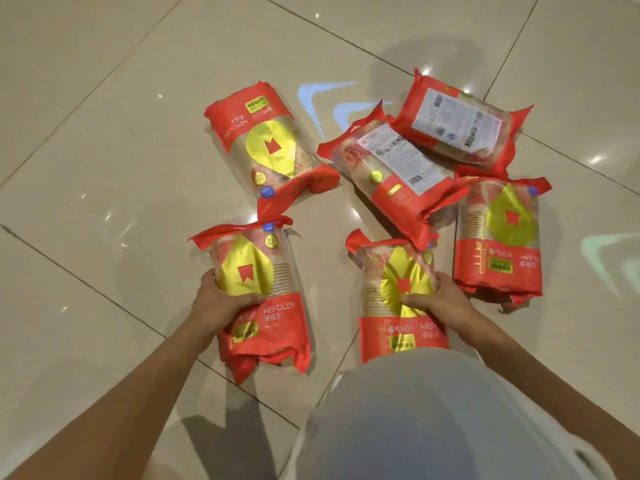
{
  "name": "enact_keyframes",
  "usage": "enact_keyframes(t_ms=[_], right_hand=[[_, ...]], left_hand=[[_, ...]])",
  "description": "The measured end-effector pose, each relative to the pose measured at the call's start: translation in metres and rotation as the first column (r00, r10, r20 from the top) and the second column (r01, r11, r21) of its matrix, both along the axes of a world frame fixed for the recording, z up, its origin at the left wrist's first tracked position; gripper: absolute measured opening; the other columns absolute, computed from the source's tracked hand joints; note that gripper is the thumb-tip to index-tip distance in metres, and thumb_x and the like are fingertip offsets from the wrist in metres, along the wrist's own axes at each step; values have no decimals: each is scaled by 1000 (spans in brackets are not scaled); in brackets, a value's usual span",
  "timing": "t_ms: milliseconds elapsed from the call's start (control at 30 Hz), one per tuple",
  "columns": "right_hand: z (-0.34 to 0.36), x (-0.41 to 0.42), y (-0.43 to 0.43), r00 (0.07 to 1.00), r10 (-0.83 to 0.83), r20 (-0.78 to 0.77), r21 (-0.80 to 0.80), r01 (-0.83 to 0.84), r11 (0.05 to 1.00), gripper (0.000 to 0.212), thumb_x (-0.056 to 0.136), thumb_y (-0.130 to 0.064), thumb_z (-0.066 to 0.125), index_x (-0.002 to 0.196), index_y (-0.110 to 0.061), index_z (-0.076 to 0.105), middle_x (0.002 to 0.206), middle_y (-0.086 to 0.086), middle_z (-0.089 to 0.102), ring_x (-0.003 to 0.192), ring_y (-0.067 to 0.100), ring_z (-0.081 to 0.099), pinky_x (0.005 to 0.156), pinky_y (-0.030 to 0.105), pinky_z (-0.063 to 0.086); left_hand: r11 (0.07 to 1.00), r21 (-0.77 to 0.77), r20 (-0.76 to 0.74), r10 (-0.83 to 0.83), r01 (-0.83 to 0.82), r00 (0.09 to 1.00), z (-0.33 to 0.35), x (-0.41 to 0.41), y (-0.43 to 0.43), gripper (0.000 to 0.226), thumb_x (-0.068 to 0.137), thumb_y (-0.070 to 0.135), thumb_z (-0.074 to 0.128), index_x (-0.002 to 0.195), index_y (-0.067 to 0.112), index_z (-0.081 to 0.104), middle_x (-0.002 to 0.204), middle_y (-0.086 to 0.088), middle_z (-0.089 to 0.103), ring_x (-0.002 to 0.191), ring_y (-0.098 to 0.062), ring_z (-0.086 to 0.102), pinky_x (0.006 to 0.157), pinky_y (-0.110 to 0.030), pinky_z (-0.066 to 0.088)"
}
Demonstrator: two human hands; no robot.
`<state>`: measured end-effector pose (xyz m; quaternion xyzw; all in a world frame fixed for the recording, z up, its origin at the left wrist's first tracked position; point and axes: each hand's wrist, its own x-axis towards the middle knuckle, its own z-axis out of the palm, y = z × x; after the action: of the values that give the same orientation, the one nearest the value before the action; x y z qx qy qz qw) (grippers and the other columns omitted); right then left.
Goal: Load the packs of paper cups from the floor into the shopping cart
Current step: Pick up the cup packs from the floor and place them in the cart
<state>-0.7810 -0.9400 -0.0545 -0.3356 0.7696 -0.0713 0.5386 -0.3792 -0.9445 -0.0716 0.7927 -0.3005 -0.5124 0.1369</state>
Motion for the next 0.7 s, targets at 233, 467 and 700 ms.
enact_keyframes(t_ms=[233,467,700], right_hand=[[39,68,4,998,-5,-61,-70,0,998,89,38,-49,88,117,-22,56,108,5,69,93,23,71,84,45,60],[272,144,-29,988,154,-14,-354,-149,924,91,43,-53,84,122,-24,49,117,3,62,106,22,63,90,43,55],[607,187,-4,961,254,109,-526,-161,835,85,50,-46,87,121,-26,47,120,0,62,110,21,62,96,48,53]], left_hand=[[987,-13,51,158,-158,986,59,11,23,91,46,34,95,119,22,42,118,-8,65,100,-27,68,90,-51,59],[944,-268,65,215,-191,974,302,51,42,89,53,27,96,125,22,43,112,4,64,103,-20,67,92,-50,59],[843,-482,75,311,-238,948,636,77,102,93,52,31,95,130,24,45,113,9,61,105,-17,66,92,-47,58]])
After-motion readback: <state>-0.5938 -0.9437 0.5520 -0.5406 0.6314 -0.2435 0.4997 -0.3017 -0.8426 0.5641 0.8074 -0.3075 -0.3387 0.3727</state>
